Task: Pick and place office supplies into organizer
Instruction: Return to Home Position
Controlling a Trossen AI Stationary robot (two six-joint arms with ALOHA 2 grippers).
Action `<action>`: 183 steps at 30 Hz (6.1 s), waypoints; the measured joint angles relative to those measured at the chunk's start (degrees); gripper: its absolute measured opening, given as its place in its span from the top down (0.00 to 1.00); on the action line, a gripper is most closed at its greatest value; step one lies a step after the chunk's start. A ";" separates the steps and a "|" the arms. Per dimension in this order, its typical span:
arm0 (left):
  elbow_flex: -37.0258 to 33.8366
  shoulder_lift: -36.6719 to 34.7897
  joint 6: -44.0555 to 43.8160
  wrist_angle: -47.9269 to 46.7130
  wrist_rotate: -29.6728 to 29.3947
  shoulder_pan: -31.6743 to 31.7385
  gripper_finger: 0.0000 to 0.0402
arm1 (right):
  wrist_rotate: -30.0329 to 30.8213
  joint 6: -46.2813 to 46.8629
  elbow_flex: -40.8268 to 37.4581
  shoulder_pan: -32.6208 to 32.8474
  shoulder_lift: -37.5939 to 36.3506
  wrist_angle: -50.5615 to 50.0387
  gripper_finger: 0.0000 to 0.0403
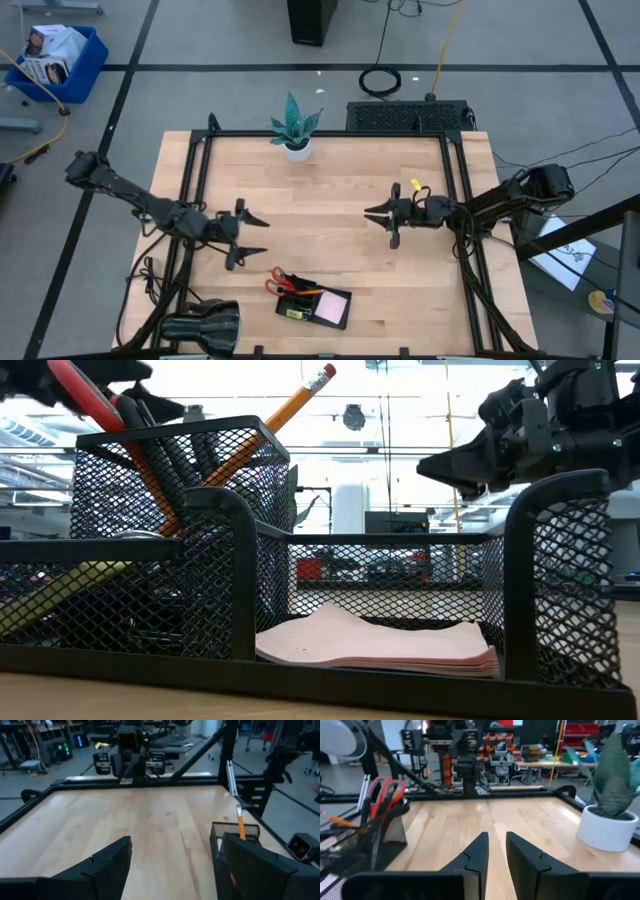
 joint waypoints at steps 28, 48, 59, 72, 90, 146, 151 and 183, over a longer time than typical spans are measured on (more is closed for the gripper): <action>-15.82 -32.15 3.28 -8.75 -2.75 2.52 0.24 | -0.08 -1.30 0.00 -0.04 -15.58 -12.26 0.85; -10.30 -44.62 3.87 -29.91 1.15 10.77 0.24 | -0.43 -1.80 -0.02 -0.04 -38.24 -31.79 0.85; -9.21 -44.63 3.96 -32.61 1.27 10.82 0.24 | -3.27 -1.63 -0.02 -0.02 -54.65 -50.50 0.85; -11.79 -44.62 2.38 -31.66 -1.11 10.81 0.25 | -3.11 -5.83 -3.62 -0.02 -61.69 -61.71 0.85; -12.02 -44.62 1.99 -33.38 -6.66 10.82 0.24 | -2.96 -9.03 -7.30 -0.02 -72.31 -64.80 0.85; -12.13 -44.30 -3.72 -34.49 -7.57 10.82 0.26 | 3.04 0.02 -7.50 -0.04 -71.52 -55.15 0.85; -12.13 -44.30 -3.72 -34.49 -7.56 10.82 0.26 | 3.02 0.02 -7.50 -0.04 -71.52 -55.15 0.85; -12.16 -44.27 -3.72 -34.49 -7.54 10.80 0.26 | 3.02 0.00 -7.50 -0.04 -71.52 -55.14 0.85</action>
